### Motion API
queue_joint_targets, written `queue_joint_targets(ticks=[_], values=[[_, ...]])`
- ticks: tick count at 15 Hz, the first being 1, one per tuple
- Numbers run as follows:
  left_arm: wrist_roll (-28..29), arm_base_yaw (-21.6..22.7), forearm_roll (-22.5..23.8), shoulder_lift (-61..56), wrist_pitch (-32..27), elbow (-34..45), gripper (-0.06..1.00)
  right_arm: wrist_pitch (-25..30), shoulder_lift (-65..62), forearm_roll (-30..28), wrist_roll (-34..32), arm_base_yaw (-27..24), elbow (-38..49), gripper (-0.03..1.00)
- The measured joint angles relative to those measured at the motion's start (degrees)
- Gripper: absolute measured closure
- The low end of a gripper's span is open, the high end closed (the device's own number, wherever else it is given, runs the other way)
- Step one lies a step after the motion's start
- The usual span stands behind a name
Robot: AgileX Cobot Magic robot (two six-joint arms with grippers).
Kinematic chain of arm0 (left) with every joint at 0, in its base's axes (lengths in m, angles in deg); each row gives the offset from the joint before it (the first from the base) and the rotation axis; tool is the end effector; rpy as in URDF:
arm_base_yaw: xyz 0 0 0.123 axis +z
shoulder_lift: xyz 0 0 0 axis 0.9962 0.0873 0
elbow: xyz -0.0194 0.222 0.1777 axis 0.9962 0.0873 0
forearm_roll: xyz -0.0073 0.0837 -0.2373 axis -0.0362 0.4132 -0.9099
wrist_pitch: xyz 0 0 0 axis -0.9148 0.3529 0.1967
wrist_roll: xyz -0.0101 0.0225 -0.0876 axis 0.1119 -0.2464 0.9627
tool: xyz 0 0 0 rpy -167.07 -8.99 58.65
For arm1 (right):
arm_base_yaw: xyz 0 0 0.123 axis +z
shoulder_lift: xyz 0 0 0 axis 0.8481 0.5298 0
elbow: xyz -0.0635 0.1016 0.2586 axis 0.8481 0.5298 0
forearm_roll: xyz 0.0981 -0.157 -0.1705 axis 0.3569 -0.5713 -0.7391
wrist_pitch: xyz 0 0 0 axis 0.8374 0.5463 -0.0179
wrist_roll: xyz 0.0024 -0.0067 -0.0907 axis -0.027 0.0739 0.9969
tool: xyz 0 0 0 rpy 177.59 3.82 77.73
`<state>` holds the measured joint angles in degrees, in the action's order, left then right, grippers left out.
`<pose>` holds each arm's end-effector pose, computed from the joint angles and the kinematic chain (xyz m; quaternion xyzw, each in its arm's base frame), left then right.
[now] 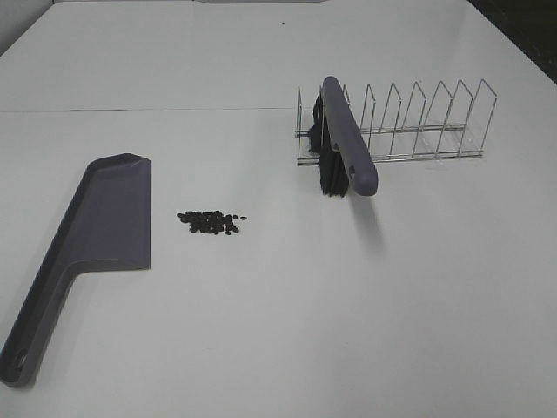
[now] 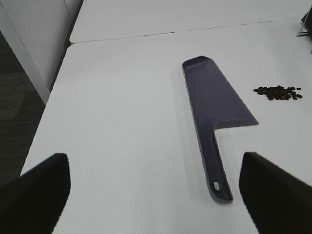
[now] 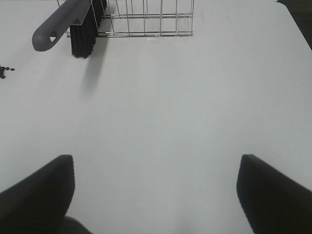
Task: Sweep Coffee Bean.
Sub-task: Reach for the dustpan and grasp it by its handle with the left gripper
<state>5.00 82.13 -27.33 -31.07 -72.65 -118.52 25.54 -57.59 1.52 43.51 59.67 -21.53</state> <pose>-0.0086 0.0019 0.2815 0.0441 0.8498 0.0098 0.5252 -0.0030 -0.0001 0.2618 0.0013 0.8747 0.0148 0.4845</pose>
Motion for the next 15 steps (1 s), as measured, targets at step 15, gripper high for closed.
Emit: queue_joint_targets(ticks=[15], values=[[7.56, 0.00, -0.69, 31.05, 8.77, -1.43, 0.08, 0.00, 0.00, 0.00, 0.00, 0.00, 0.00, 0.20]])
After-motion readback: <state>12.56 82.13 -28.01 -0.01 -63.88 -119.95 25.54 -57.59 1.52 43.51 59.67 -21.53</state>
